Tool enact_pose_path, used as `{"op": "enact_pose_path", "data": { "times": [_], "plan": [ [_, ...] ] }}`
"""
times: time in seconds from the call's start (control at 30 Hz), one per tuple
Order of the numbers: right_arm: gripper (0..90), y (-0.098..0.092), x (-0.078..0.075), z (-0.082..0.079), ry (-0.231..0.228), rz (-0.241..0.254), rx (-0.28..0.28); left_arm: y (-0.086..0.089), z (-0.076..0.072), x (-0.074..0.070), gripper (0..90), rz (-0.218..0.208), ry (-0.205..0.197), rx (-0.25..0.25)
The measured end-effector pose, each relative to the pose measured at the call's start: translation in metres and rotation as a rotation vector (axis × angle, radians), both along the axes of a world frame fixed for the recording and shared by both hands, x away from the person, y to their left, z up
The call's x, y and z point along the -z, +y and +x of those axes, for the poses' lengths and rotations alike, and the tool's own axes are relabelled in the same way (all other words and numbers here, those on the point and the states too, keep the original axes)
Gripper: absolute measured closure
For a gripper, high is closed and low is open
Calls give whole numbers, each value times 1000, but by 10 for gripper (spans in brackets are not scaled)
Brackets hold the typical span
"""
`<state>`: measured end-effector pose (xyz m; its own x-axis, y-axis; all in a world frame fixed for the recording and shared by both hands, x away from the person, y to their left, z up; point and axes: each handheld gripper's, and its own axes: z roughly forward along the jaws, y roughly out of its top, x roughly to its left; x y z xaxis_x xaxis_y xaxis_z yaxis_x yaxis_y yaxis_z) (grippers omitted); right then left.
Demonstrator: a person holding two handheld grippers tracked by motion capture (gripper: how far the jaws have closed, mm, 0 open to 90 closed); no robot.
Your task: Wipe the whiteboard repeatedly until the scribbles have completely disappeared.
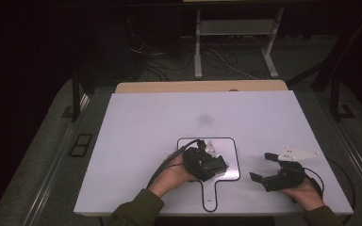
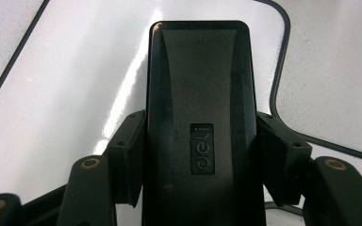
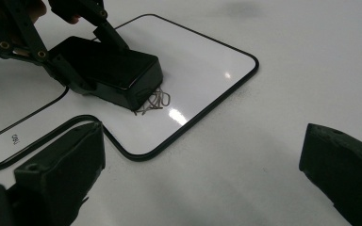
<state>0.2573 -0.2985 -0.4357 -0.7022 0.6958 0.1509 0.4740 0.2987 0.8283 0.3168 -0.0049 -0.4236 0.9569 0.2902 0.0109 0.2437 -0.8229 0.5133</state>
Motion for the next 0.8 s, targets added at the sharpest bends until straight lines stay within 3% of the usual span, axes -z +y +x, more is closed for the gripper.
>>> {"op": "enact_pose_path", "data": {
  "times": [0.23,0.53,0.8],
  "plan": [
    [0,0,0,0,0,2,0,1,11,0,398,7,-11,-27],
    [0,-1,-1,0,-3,3,4,-5,-5,0,398,5,10,24],
    [0,1,-1,-1,-6,-6,-1,-2,10,0,398,11,-17,-28]
  ]
}}
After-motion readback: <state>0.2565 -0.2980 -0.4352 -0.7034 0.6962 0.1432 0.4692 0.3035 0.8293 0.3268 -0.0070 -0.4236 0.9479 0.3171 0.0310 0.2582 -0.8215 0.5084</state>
